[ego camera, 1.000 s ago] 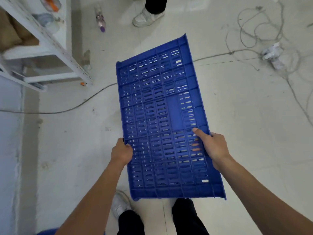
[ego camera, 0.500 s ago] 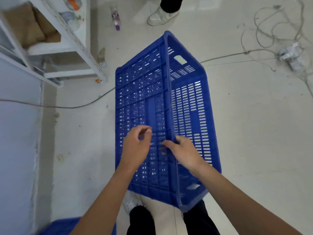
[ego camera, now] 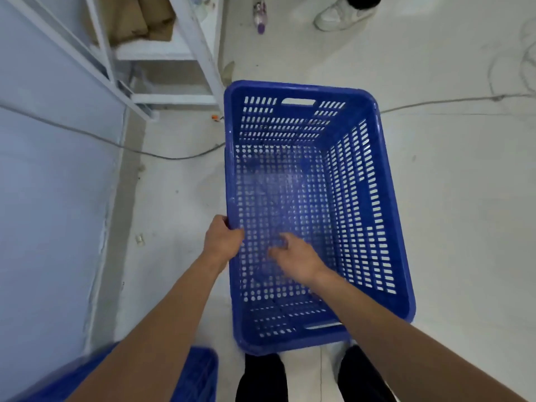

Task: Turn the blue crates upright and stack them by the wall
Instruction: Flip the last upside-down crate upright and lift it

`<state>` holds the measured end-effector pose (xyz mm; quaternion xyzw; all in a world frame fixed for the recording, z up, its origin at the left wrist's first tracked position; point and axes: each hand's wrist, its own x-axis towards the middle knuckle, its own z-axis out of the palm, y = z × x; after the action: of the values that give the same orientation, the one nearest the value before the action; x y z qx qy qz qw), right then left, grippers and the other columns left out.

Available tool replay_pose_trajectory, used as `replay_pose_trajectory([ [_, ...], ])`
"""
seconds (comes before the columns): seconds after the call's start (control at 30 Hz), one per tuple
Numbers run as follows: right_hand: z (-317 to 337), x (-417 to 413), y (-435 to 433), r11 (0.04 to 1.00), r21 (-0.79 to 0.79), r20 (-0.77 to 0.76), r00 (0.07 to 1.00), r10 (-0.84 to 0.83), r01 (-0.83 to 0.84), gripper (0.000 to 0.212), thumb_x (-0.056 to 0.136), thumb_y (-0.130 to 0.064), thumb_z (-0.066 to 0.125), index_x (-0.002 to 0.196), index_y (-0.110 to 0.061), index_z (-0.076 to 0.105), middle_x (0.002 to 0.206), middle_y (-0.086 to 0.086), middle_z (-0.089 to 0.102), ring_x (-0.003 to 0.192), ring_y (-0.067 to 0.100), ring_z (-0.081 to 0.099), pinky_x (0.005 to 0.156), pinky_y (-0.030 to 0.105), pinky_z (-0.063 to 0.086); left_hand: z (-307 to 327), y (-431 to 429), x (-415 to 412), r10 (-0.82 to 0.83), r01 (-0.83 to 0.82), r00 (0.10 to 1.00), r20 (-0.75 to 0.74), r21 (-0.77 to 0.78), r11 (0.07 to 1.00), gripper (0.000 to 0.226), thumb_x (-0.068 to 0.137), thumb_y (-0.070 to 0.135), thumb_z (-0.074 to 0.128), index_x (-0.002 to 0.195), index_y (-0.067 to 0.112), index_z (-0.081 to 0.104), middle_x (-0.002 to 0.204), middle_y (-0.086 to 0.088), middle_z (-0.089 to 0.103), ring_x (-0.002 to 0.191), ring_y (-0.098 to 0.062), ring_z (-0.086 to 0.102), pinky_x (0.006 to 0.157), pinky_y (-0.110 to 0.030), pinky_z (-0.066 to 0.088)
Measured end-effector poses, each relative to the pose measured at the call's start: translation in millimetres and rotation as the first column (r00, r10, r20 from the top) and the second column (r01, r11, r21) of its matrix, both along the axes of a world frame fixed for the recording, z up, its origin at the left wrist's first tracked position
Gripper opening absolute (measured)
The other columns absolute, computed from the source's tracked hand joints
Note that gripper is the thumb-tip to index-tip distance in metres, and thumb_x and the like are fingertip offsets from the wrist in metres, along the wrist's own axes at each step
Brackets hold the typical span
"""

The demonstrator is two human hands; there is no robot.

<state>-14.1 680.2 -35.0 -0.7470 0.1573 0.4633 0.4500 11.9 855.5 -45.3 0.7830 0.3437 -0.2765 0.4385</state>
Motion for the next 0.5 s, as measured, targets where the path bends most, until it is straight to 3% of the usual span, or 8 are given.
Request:
replay_pose_trajectory([
  [0.07,-18.5,2.6,-18.0,0.995,-0.099,-0.007,0.999,0.031,-0.032,0.063,0.098,-0.039,0.050,0.153,-0.021,0.026,0.089,0.004,0.070,0.062,0.019,0.058,0.056,0.034,0.048,-22.1,19.9,-6.5,0.065,-0.066,0.997,-0.046,-0.018,0.998,0.033,0.072,0.017,0.062,0.104,0.007,0.065,0.101,-0.011,0.072,0.087,-0.027,0.071,0.081,-0.048,0.060],
  [0.17,-40.9,11.1,-53.0,0.951,-0.303,0.066,0.994,0.093,-0.069,0.061,0.098,-0.040,0.049,0.150,-0.014,0.029,0.114,0.010,0.067,0.087,0.025,0.064,0.077,0.038,0.053,-39.1,36.0,-13.4,0.148,-0.149,0.986,-0.077,-0.013,0.989,0.011,0.084,0.002,0.056,0.093,0.007,0.061,0.101,-0.018,0.069,0.089,-0.031,0.068,0.083,-0.048,0.059],
  [0.23,-52.9,19.4,-75.1,0.907,-0.418,0.127,0.985,0.120,-0.057,0.057,0.098,-0.040,0.048,0.146,-0.014,0.032,0.122,0.011,0.064,0.095,0.028,0.062,0.083,0.039,0.050,-50.7,44.4,-16.0,0.181,-0.183,0.978,-0.108,-0.006,0.983,0.013,0.087,-0.002,0.053,0.089,0.010,0.058,0.102,-0.017,0.067,0.089,-0.031,0.066,0.083,-0.047,0.058],
  [0.33,-61.8,34.1,-103.0,0.843,-0.538,0.234,0.963,0.136,0.012,0.049,0.096,-0.038,0.048,0.138,-0.013,0.040,0.124,0.010,0.063,0.105,0.033,0.060,0.083,0.039,0.045,-67.1,59.2,-16.4,0.172,-0.172,0.975,-0.140,0.011,0.985,0.020,0.084,0.000,0.056,0.102,0.006,0.062,0.103,-0.014,0.069,0.091,-0.030,0.067,0.086,-0.047,0.058],
  [0.5,-67.3,54.4,-135.9,0.757,-0.654,0.261,0.942,0.211,0.011,0.040,0.096,-0.033,0.052,0.129,-0.010,0.051,0.123,0.013,0.064,0.104,0.036,0.060,0.082,0.038,0.043,-78.8,70.5,-10.4,0.102,-0.098,0.979,-0.175,0.031,0.995,0.025,0.085,0.005,0.060,0.109,0.008,0.060,0.105,-0.011,0.068,0.094,-0.029,0.067,0.088,-0.048,0.058],
])
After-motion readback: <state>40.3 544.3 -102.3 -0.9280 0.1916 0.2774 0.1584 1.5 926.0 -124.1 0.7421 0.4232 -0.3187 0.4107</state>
